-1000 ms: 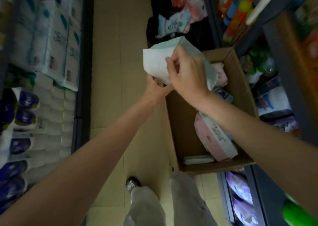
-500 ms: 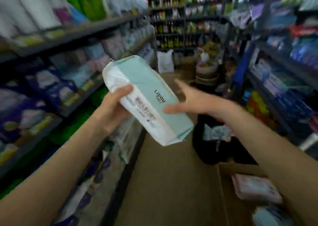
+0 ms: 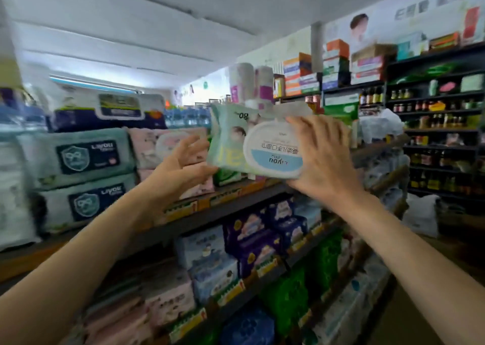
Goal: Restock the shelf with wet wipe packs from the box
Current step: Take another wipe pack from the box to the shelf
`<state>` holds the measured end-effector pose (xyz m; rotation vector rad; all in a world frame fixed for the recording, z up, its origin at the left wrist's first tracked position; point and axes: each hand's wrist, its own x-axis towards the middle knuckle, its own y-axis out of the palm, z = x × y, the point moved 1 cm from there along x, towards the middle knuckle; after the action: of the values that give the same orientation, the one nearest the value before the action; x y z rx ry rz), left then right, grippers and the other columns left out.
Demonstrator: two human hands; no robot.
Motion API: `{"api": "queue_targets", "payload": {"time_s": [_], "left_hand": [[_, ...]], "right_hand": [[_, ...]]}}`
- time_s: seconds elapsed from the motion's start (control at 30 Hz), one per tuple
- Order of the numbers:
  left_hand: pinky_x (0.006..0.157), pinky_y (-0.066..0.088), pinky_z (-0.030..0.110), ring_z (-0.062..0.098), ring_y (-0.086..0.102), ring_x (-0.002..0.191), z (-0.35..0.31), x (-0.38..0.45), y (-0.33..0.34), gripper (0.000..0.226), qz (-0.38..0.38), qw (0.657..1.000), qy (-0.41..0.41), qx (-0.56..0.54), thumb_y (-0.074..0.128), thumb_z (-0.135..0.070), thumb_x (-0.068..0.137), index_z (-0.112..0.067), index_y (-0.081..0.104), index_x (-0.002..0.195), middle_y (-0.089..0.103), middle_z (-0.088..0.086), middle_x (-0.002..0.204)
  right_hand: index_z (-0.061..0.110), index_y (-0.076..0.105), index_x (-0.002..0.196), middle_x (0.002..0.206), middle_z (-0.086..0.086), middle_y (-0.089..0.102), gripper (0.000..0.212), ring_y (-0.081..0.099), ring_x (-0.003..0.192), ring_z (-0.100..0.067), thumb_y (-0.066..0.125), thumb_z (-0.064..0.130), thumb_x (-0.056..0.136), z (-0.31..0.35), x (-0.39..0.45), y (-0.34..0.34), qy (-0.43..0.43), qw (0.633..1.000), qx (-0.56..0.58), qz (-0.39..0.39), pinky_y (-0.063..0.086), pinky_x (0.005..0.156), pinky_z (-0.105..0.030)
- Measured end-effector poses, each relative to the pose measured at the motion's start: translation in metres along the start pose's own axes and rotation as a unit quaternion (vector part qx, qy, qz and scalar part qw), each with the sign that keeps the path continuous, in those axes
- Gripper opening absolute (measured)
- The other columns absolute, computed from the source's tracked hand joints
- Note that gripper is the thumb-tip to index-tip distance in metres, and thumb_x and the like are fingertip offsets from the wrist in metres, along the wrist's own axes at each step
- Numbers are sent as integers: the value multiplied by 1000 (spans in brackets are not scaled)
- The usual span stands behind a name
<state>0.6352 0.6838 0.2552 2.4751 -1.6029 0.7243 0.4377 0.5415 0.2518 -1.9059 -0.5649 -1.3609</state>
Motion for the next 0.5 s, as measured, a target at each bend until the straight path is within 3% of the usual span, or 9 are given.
{"api": "queue_targets", "payload": {"time_s": [0.07, 0.13, 0.2, 0.27, 0.3, 0.37, 0.43, 0.5], "left_hand": [[98, 44, 32, 15, 46, 125, -14, -6, -24, 97, -45, 990, 45, 128, 73, -34, 60, -35, 20, 142, 31, -15, 146], [110, 34, 41, 16, 29, 136, -26, -9, -39, 110, -80, 952, 114, 273, 73, -46, 54, -38, 10, 143, 17, -13, 151], [117, 19, 47, 20, 11, 142, -33, -6, -50, 118, -134, 859, 164, 466, 74, -53, 59, -29, 0, 147, 4, -5, 155], [114, 12, 54, 32, 2, 144, -37, -1, -61, 120, -221, 715, 198, 633, 64, -64, 63, -11, -1, 149, -3, 9, 157], [111, 12, 58, 37, 3, 143, -39, 1, -67, 119, -257, 648, 221, 682, 56, -71, 63, -7, 3, 148, -2, 15, 156], [108, 18, 62, 42, 15, 140, -41, 9, -79, 113, -280, 549, 254, 746, 55, -70, 64, -8, 10, 146, 11, 22, 153], [101, 33, 59, 44, 39, 127, -46, 20, -92, 112, -271, 493, 255, 786, 72, -57, 58, -9, 17, 144, 36, 26, 142], [85, 45, 51, 42, 53, 106, -61, 27, -105, 104, -293, 470, 249, 794, 65, -62, 58, -12, 24, 140, 51, 23, 125]], "right_hand": [[9, 44, 131, 120, -14, 51, 89, 36, 108, -26, 74, 51, 59, 17, 24, 12, -28, 999, 13, -41, 23, 92, -37], [9, 40, 131, 123, -10, 41, 87, 35, 109, -26, 73, 50, 62, 34, 43, 25, -56, 994, 41, -80, 23, 92, -36], [10, 36, 131, 122, -7, 34, 85, 33, 109, -25, 70, 49, 64, 51, 61, 37, -89, 988, 67, -105, 23, 93, -35], [10, 37, 130, 122, -8, 34, 84, 33, 109, -26, 68, 49, 64, 64, 78, 52, -124, 982, 77, -124, 23, 94, -35], [9, 38, 130, 122, -8, 35, 84, 33, 109, -27, 69, 48, 63, 69, 88, 59, -142, 978, 79, -132, 23, 94, -35], [9, 40, 131, 124, -11, 40, 85, 33, 110, -28, 75, 45, 63, 78, 110, 72, -180, 968, 79, -156, 23, 95, -36], [10, 41, 132, 125, -12, 40, 76, 34, 114, -29, 70, 44, 71, 88, 131, 81, -213, 955, 72, -195, 23, 101, -39], [13, 39, 134, 127, -9, 35, 64, 32, 120, -28, 61, 42, 80, 98, 150, 90, -219, 941, 91, -240, 19, 108, -42]]}}
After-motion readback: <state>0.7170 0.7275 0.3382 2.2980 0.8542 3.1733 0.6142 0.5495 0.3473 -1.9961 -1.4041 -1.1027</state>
